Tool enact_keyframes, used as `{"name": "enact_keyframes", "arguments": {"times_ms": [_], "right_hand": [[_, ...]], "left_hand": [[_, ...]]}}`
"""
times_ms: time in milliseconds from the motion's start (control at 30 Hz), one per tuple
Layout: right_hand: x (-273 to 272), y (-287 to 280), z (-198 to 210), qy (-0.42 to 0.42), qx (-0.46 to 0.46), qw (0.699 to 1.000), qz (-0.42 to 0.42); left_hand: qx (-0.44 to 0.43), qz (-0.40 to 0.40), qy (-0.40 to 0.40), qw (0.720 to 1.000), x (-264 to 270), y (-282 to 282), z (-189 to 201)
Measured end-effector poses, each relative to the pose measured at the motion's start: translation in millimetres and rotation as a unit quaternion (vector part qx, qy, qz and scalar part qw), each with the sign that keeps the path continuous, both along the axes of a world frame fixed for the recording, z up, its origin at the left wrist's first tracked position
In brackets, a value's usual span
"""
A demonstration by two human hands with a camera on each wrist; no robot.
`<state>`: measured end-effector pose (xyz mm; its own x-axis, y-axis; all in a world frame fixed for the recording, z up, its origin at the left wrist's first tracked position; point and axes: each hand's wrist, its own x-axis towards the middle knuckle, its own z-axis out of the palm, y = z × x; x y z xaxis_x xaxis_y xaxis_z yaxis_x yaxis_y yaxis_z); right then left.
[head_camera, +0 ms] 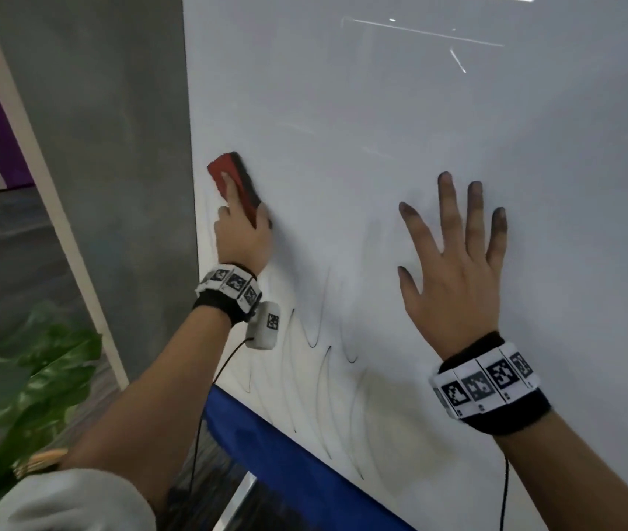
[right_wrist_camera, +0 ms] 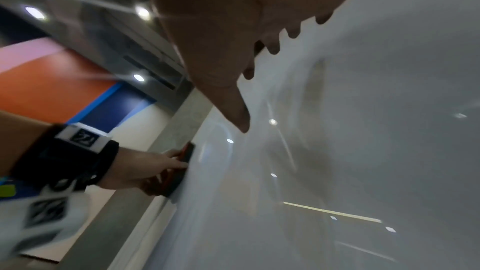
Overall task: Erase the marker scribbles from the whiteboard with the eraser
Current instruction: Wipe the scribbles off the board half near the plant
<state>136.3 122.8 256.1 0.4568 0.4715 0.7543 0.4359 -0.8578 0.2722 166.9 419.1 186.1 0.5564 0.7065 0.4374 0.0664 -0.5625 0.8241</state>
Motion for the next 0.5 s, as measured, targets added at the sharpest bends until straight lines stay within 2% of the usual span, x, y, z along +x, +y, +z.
{"name": "enact_keyframes", "arguments": {"times_ms": [67, 133, 200, 233, 267, 333, 367, 433, 467, 500], "right_hand": [[2.8, 22.5, 8.4, -0.003, -0.018, 1.000, 0.014], [8.5, 40.0, 9.0, 0.014, -0.025, 1.000, 0.007], [15.2, 48.9, 2.8, 0.032, -0.032, 0.999, -0.008], [18.4, 50.3, -1.0, 0.036, -0.037, 0.999, -0.014], [21.5, 50.3, -4.5, 0.038, -0.044, 0.998, -0.022], [25.0, 47.4, -9.4, 0.032, -0.060, 0.997, -0.032], [26.1, 46.2, -10.7, 0.027, -0.067, 0.997, -0.034], [26.6, 45.3, -12.0, 0.020, -0.076, 0.996, -0.035], [26.0, 45.7, -12.8, 0.020, -0.077, 0.996, -0.036], [25.8, 46.9, -13.6, 0.020, -0.075, 0.996, -0.037]], "left_hand": [[0.138, -0.064, -0.030, 0.988, -12.5, -35.4, -1.9], [0.264, -0.090, -0.031, 0.960, -17.0, -46.5, -8.6], [0.313, -0.076, -0.030, 0.946, -14.2, -24.7, -8.2], [0.294, -0.067, -0.027, 0.953, -10.2, -6.5, -10.6], [0.240, -0.056, -0.019, 0.969, -5.3, 15.4, -16.1], [0.064, -0.022, 0.006, 0.998, 3.4, 63.4, -37.3], [-0.043, -0.004, 0.029, 0.999, 5.3, 83.4, -49.0], [-0.217, 0.020, 0.105, 0.970, 5.5, 106.4, -72.4], [-0.263, 0.027, 0.133, 0.955, 4.8, 108.8, -82.8], [-0.273, 0.032, 0.142, 0.951, 5.4, 106.4, -89.1]]}}
